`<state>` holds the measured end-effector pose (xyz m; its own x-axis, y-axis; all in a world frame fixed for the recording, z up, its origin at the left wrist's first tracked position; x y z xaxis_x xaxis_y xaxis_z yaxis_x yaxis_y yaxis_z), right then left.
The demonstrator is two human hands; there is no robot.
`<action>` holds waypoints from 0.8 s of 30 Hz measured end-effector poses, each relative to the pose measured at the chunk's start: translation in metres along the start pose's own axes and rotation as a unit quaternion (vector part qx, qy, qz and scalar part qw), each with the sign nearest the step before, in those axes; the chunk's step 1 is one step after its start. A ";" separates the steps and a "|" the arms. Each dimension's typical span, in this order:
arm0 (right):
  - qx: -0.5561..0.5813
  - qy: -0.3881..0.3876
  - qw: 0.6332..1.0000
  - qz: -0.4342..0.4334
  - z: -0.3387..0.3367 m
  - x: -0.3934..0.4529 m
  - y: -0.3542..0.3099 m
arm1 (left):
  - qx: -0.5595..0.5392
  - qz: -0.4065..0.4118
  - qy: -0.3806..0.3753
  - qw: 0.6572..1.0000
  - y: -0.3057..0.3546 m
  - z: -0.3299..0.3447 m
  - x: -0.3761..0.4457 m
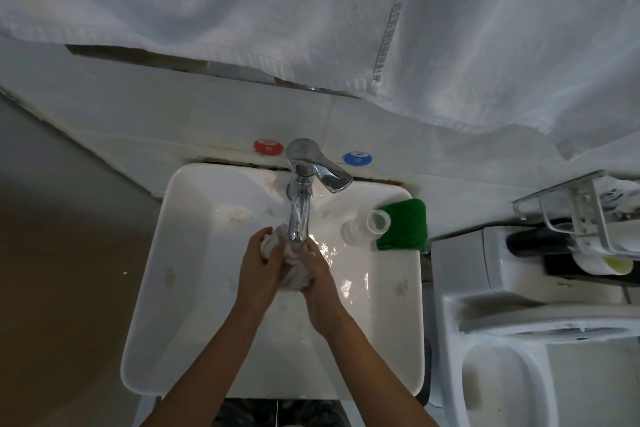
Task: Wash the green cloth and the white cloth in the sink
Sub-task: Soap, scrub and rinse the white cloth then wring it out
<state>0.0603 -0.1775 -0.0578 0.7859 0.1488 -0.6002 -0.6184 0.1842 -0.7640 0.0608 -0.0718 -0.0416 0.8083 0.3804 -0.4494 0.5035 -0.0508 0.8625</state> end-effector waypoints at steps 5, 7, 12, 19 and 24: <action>-0.064 -0.010 0.998 0.016 -0.007 0.004 0.001 | -0.039 0.015 0.004 0.999 0.004 0.001 -0.002; -0.058 0.011 0.998 -0.010 -0.010 0.006 -0.001 | -0.052 0.012 -0.028 0.998 0.003 0.004 -0.002; -0.025 0.053 0.996 -0.068 -0.013 0.015 -0.005 | -0.103 -0.019 -0.092 0.990 0.009 0.013 -0.002; -0.035 0.113 0.987 -0.111 -0.005 0.021 -0.006 | 0.007 -0.011 0.025 1.000 0.005 0.015 0.000; -0.049 0.177 0.979 -0.093 0.007 0.024 -0.001 | 0.096 -0.024 0.123 0.987 0.012 0.018 0.003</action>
<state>0.0802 -0.1672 -0.0697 0.8476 -0.2270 -0.4796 -0.4747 0.0796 -0.8766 0.0747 -0.0879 -0.0374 0.6955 0.5979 -0.3986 0.6073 -0.1926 0.7708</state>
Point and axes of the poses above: each hand's wrist, its own x-axis towards the middle knuckle, its own z-axis out of the palm, y = z × x, the point moved 4 cm from there along x, towards the middle knuckle, and after that the axes turned 3 degrees about y, right-handed, at the moved point
